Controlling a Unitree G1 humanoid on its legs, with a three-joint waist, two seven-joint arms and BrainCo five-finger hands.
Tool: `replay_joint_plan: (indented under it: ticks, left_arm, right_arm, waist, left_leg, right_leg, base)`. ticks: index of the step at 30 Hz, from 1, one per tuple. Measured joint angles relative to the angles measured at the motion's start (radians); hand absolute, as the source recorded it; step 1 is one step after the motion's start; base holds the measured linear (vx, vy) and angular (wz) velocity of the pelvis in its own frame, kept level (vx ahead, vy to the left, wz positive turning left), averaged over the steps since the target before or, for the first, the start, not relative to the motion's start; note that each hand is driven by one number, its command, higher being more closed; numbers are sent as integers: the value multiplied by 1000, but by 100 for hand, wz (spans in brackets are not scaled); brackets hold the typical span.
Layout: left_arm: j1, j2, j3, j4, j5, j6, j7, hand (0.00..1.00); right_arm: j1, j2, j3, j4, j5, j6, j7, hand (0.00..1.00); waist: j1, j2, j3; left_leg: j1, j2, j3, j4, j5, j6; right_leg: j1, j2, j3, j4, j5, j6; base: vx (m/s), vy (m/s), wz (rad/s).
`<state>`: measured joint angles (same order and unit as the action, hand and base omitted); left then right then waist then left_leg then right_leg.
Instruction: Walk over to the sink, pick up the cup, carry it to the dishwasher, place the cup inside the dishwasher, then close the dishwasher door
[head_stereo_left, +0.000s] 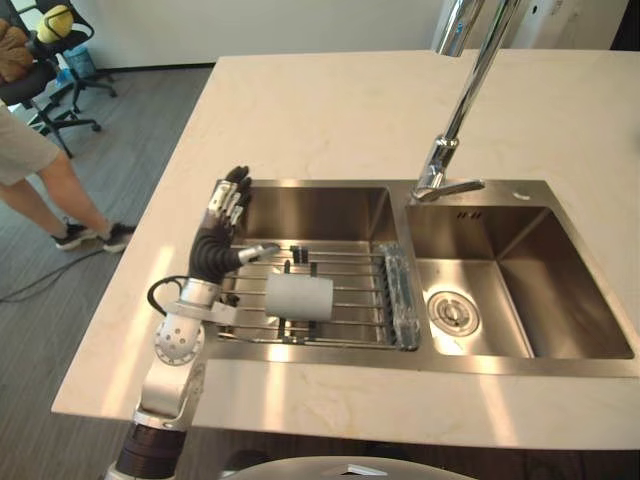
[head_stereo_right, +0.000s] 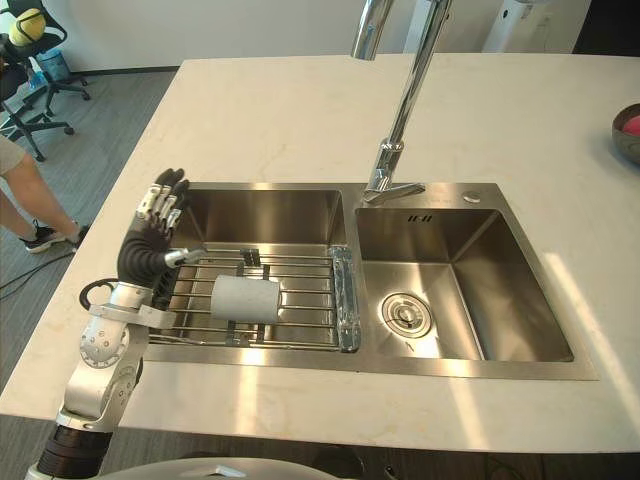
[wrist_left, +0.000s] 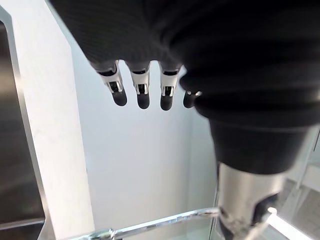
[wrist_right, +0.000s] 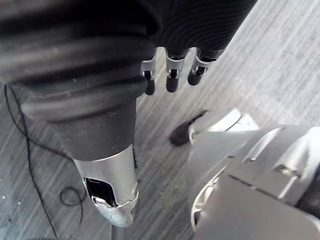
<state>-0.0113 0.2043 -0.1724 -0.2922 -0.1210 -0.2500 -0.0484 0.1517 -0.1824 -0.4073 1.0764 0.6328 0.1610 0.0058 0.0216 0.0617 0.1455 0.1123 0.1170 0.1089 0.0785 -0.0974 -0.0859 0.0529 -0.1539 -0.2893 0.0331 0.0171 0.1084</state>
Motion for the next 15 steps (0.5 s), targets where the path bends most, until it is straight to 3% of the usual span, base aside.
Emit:
replay_joint_plan:
  ticks: [1,4,10,15]
  left_arm:
    - [10,24,-20,0,144,-46,-2,0]
    - [26,109,-104,0,369,-105,-3,0]
    - [35,193,-207,13,524,-103,-6,0]
    - [16,210,-274,117,610,-55,75,0]
  right_arm:
    - [-5,7,1,-1,0,0,10,0]
    - [-8,19,3,1,-1,14,19,0]
    - [-7,14,52,0,-116,-24,62,0]
    - [-6,-2,86,1,-110,-28,83,0]
  waist:
    - [1,-1,0]
    - [3,-1,0]
    - [-14,0,-3]
    - [-45,9,-29]
  left_leg:
    - [-8,-5,0,-11,-2,3]
    - [-10,-18,-3,-29,-6,5]
    - [-29,-37,-1,-18,-14,13]
    - [-45,-32,1,-28,-2,5]
  right_leg:
    - [1,0,-1,-33,23,2]
    - [15,-5,-9,-77,52,7]
    - [17,-22,-23,-114,88,13]
    - [-6,-16,-21,-121,89,10]
  base:
    - [-8,53,4]
    - [-34,54,9]
    - [-93,27,0]
    - [-74,-27,-2]
